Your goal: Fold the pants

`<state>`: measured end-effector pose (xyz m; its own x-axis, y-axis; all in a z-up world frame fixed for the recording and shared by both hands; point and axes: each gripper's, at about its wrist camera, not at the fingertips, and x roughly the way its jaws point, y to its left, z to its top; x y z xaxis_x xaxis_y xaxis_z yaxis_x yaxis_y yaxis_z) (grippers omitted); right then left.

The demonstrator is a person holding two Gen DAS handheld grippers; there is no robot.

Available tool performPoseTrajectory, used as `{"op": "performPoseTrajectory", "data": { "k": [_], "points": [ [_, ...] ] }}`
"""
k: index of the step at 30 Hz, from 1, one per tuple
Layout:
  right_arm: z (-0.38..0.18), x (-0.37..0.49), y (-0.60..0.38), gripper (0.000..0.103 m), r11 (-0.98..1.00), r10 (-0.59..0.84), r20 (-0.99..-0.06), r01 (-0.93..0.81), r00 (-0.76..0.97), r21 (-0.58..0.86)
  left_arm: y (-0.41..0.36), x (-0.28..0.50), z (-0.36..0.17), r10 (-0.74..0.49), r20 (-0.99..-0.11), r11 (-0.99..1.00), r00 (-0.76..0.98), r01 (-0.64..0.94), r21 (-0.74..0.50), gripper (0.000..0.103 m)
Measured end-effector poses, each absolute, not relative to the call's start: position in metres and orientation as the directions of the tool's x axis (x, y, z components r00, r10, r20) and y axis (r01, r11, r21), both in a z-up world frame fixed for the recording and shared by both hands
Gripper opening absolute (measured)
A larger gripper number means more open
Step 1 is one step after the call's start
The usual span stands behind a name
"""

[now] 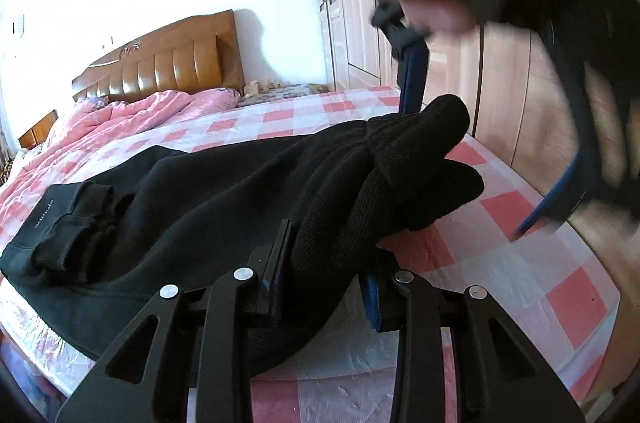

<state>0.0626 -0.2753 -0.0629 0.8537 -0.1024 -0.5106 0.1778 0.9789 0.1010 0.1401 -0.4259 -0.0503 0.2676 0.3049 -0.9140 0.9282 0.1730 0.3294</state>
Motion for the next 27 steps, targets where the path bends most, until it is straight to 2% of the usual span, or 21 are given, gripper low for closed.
{"op": "performPoseTrajectory", "data": {
  "k": [4,6,7,8,9,10,11,16,21,22,24,27],
  "points": [
    [-0.062,0.061,-0.273,0.032,0.979,-0.105,-0.513,0.18,0.852,0.098,-0.414,0.153,-0.088,0.478,-0.803,0.09,0.357,0.889,0.449,0.1],
    [-0.063,0.062,-0.269,0.033,0.979,-0.104,-0.522,0.179,0.847,0.094,-0.403,0.167,-0.09,0.481,-0.823,0.158,0.303,0.893,0.421,0.074],
    [-0.063,0.061,-0.268,0.036,0.98,-0.101,-0.524,0.176,0.845,0.095,-0.396,0.172,-0.085,0.454,-0.855,0.22,0.249,0.899,0.379,0.048],
    [-0.063,0.06,-0.267,0.04,0.98,-0.097,-0.526,0.173,0.845,0.096,-0.392,0.174,-0.078,0.413,-0.881,0.253,0.233,0.899,0.357,0.033],
    [-0.062,0.059,-0.265,0.048,0.981,-0.092,-0.532,0.169,0.842,0.098,-0.386,0.171,-0.069,0.371,-0.895,0.247,0.247,0.903,0.351,0.032],
    [-0.062,0.055,-0.266,0.078,0.982,-0.062,-0.53,0.147,0.845,0.121,-0.378,0.171,-0.058,0.327,-0.912,0.261,0.249,0.903,0.341,0.03],
    [-0.062,0.053,-0.266,0.099,0.98,-0.033,-0.527,0.13,0.849,0.148,-0.372,0.172,-0.051,0.296,-0.922,0.283,0.249,0.899,0.334,0.029],
    [-0.072,0.051,-0.26,0.099,0.954,0.101,-0.546,0.075,0.832,0.291,-0.321,0.176,0.019,0.06,-0.966,0.416,0.251,0.873,0.253,0.028],
    [-0.069,0.075,-0.214,0.099,0.958,0.17,-0.568,0.0,0.805,0.287,-0.248,0.182,0.097,-0.194,-0.943,0.565,0.27,0.817,0.117,0.027],
    [-0.069,0.079,-0.202,0.099,0.966,0.172,-0.577,-0.02,0.799,0.259,-0.233,0.182,0.11,-0.238,-0.931,0.588,0.277,0.804,0.089,0.027],
    [-0.07,0.085,-0.168,0.099,0.998,0.05,-0.597,-0.018,0.801,0.059,-0.181,0.187,0.14,-0.34,-0.892,0.642,0.297,0.766,0.011,0.027],
    [-0.064,0.079,-0.143,0.099,0.99,-0.077,-0.541,-0.002,0.838,-0.144,-0.076,0.196,0.169,-0.468,-0.815,0.72,0.343,0.682,-0.127,0.025]
  ]
}}
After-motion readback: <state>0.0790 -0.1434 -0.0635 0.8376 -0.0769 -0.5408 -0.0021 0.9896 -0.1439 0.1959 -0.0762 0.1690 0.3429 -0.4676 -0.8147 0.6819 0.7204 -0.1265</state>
